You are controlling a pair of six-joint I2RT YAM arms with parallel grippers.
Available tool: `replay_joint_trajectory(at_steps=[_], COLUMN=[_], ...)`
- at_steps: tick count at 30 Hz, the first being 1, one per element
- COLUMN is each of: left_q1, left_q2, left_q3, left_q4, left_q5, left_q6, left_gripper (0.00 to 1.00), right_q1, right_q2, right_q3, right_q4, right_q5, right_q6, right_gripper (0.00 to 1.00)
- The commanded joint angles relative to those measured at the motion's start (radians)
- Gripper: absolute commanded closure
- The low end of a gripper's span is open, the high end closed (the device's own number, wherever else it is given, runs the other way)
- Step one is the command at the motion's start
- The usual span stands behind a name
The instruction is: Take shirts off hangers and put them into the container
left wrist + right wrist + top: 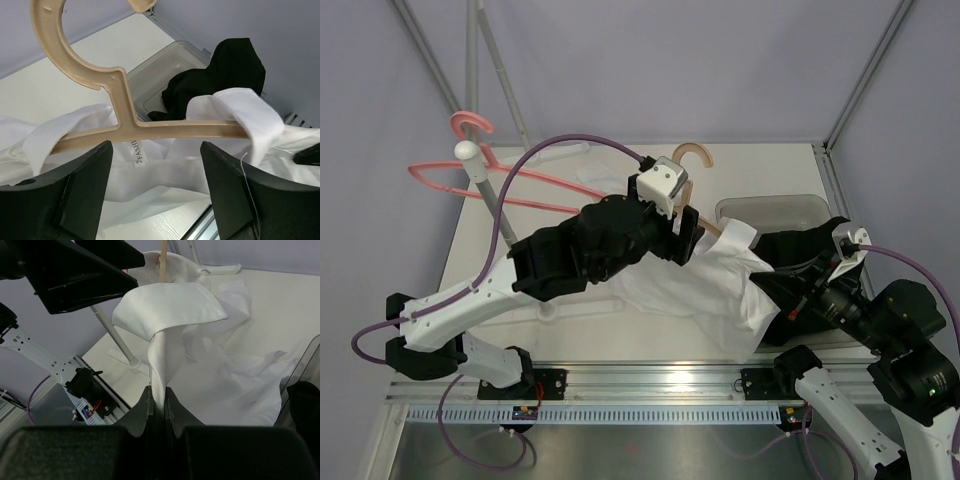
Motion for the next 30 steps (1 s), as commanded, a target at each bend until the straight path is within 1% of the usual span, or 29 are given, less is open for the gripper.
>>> replay_joint_trajectory(at_steps=[1, 7, 13, 15, 17, 19, 20, 21, 22, 24, 25, 26, 27, 30], left_q1=[0.001, 0.001, 0.003, 0.004, 0.007, 0.007, 0.007, 0.009, 0.009, 0.010, 0.013, 0.015, 0.020, 0.039], left_q2=[-0.026, -0.026, -0.028, -0.026, -0.024, -0.021, -0.020, -0.018, -0.017, -0.015, -0.014, -0.015, -0.014, -0.008], left_q3=[-0.004, -0.006, -0.008, -0.015, -0.020, -0.023, -0.023, -0.023, -0.023, -0.012, -0.003, 0.003, 0.012, 0.058], left_q4=[0.096, 0.099, 0.096, 0.099, 0.107, 0.115, 0.118, 0.119, 0.121, 0.124, 0.122, 0.121, 0.119, 0.101], left_q5=[-0.039, -0.048, -0.052, -0.054, -0.048, -0.040, -0.040, -0.042, -0.048, -0.054, -0.062, -0.066, -0.071, -0.068], left_q6=[0.030, 0.041, 0.047, 0.047, 0.044, 0.043, 0.043, 0.044, 0.046, 0.052, 0.058, 0.065, 0.069, 0.089], left_gripper=[0.26, 0.26, 0.26, 0.27, 0.31, 0.49, 0.59, 0.88, 1.00, 1.00, 1.00, 1.00, 1.00, 1.00], right_q1=[0.003, 0.003, 0.003, 0.003, 0.003, 0.004, 0.003, 0.003, 0.003, 0.003, 0.003, 0.003, 0.004, 0.003], right_q2=[-0.010, -0.018, -0.032, -0.036, -0.038, -0.044, -0.047, -0.050, -0.055, -0.053, -0.046, -0.042, -0.038, -0.052], right_q3=[0.047, 0.040, 0.033, 0.041, 0.050, 0.061, 0.063, 0.064, 0.064, 0.072, 0.076, 0.083, 0.086, 0.078], right_q4=[0.023, 0.061, 0.074, 0.072, 0.060, 0.048, 0.045, 0.043, 0.035, 0.022, -0.006, -0.024, -0.046, -0.092], right_q5=[-0.057, -0.106, -0.123, -0.129, -0.133, -0.133, -0.131, -0.130, -0.126, -0.114, -0.107, -0.100, -0.099, -0.096], right_q6=[0.026, 0.053, 0.061, 0.062, 0.061, 0.059, 0.058, 0.058, 0.055, 0.050, 0.043, 0.039, 0.032, 0.013], right_gripper=[1.00, 1.00, 1.00, 1.00, 1.00, 1.00, 1.00, 1.00, 1.00, 1.00, 0.85, 0.58, 0.19, 0.12])
